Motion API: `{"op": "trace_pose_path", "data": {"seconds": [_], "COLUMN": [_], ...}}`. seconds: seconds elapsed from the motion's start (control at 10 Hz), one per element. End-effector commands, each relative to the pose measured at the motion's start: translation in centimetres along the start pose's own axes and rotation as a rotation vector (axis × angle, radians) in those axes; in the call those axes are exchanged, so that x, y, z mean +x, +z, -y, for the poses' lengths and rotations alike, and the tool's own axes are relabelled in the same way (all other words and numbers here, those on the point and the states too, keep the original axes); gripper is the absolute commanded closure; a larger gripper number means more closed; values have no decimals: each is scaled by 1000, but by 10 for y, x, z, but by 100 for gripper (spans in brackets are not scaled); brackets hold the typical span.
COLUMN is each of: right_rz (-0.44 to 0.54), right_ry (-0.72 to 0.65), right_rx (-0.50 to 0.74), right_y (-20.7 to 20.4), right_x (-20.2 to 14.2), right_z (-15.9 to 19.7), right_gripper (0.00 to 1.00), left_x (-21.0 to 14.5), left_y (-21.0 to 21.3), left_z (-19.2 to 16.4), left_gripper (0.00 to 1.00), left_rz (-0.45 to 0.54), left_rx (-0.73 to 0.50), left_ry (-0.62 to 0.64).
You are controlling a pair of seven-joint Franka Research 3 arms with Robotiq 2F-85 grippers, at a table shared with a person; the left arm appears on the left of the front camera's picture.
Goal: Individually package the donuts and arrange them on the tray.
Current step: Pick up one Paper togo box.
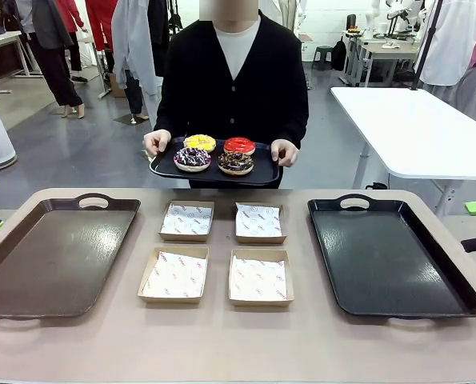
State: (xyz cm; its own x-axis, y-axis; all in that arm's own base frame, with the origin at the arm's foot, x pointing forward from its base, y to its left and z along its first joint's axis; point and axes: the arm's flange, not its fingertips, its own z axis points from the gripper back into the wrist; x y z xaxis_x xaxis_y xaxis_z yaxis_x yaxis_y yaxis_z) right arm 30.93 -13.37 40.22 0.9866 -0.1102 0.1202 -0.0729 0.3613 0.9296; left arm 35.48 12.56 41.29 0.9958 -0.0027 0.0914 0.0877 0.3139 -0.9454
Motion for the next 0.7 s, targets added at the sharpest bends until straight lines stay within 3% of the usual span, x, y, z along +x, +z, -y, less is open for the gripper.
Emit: {"op": "trace_pose_path", "data": {"seconds": [0.0,0.6], "right_rz": [4,4], "right_ry": [-5,-5], "right_rx": [15,15], "right_y": [1,1], "right_x": [1,1], "right_z": [-1,-1], "right_gripper": [0,0], "left_x": [-1,-1], "left_y": [1,1], "left_z": [1,1], "left_gripper": [0,0], "left_rz": [4,4], "left_rx": [-14,-14], "left_ry": [-4,-4]}}
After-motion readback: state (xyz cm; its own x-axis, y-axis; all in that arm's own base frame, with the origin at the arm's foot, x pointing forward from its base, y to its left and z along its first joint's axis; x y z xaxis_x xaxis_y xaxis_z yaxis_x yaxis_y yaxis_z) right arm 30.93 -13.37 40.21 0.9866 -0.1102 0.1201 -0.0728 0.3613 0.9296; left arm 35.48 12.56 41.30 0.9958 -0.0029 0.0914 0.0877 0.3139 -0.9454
